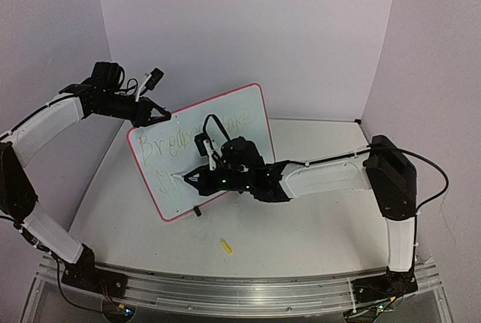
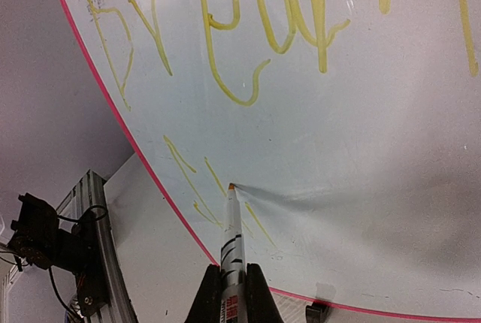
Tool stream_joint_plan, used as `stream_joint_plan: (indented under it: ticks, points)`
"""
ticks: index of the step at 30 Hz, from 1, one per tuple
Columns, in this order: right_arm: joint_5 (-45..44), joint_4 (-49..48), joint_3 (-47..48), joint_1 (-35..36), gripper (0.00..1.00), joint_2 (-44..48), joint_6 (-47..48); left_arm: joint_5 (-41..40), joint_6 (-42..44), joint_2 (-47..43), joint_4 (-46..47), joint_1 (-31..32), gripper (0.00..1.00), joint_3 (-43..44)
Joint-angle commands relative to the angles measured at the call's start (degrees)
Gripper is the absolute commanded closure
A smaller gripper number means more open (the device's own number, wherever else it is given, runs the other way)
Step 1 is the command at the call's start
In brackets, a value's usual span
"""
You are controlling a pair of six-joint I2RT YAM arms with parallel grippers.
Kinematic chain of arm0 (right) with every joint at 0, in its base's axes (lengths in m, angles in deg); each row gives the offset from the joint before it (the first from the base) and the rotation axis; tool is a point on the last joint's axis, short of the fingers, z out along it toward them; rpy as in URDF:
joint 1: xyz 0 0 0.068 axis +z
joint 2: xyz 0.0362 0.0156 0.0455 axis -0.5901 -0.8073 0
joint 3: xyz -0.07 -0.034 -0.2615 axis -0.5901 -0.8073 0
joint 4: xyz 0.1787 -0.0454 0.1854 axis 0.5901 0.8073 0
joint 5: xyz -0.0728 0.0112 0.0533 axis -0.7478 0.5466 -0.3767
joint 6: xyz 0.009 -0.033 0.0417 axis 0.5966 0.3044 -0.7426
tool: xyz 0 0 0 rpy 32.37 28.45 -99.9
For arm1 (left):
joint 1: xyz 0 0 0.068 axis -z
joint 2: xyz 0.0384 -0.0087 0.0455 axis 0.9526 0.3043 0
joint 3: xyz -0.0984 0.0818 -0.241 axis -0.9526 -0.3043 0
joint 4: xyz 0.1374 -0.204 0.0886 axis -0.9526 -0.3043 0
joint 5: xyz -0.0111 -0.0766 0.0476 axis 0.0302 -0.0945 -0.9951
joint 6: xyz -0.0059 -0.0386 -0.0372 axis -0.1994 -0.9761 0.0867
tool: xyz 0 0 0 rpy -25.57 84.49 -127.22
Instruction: Write a sentence on the whiteboard
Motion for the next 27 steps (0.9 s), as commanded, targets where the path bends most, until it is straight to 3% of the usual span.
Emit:
stream_joint_plan:
  ticks: [1, 9, 18, 27]
  points:
    - [-1.8, -1.6, 1.9, -0.1, 1.0, -0.9, -0.5, 1.3, 2.2, 3.4, -5.2, 3.5, 1.0, -2.8]
    - [-2.1, -1.9, 0.7, -0.1, 1.0, 0.4, -0.2, 1.4, 2.3, 3.3, -5.1, 3.5, 1.0, -2.8]
    - [1.1, -6.4, -7.3, -0.6, 1.0, 7.0, -0.3, 1.3, 2.4, 3.3, -5.2, 3.6, 1.0, -2.8]
    - [7.0, -10.5, -9.1, -3.9, 1.0, 5.4, -3.9, 1.2, 2.3, 3.4, -5.2, 3.6, 1.0, -2.8]
